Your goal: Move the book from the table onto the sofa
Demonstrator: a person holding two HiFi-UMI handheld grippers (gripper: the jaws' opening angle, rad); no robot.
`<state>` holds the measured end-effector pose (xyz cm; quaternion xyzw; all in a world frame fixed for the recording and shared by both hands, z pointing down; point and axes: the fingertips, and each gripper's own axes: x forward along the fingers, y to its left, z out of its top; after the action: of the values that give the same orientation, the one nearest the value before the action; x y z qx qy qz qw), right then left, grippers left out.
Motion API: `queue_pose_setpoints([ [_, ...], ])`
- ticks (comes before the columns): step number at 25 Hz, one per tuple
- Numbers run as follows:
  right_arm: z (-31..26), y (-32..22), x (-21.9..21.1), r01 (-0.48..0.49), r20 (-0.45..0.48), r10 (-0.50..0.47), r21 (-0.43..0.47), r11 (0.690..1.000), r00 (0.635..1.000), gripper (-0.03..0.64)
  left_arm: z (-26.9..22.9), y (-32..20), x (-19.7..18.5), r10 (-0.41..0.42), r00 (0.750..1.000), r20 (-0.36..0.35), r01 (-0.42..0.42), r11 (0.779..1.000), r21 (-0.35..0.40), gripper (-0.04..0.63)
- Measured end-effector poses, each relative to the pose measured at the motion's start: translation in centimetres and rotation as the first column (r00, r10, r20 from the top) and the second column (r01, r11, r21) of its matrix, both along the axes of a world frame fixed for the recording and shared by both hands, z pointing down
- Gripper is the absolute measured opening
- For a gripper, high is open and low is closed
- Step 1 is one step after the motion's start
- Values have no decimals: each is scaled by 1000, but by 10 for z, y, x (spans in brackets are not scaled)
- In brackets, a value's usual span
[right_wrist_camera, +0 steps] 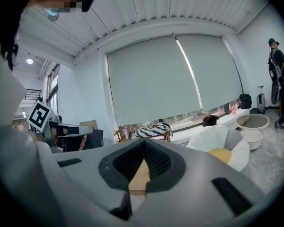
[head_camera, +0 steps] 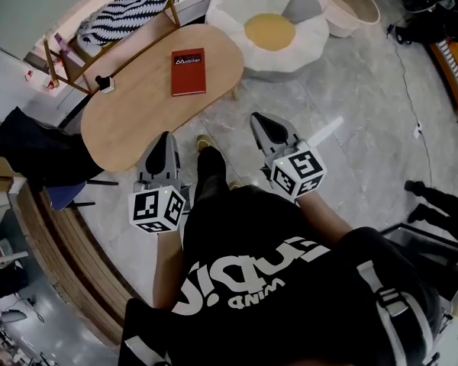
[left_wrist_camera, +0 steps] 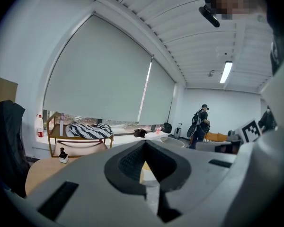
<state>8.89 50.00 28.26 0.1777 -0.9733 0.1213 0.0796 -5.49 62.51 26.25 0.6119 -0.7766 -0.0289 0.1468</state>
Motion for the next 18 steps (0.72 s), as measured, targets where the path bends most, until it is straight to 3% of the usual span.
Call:
queue_pose_setpoints([
  [18,17,-96,-102,15,-56,-16,-18,1000,998,0,18,-108,-100,21,999,-39,-22,1000,-17,6],
])
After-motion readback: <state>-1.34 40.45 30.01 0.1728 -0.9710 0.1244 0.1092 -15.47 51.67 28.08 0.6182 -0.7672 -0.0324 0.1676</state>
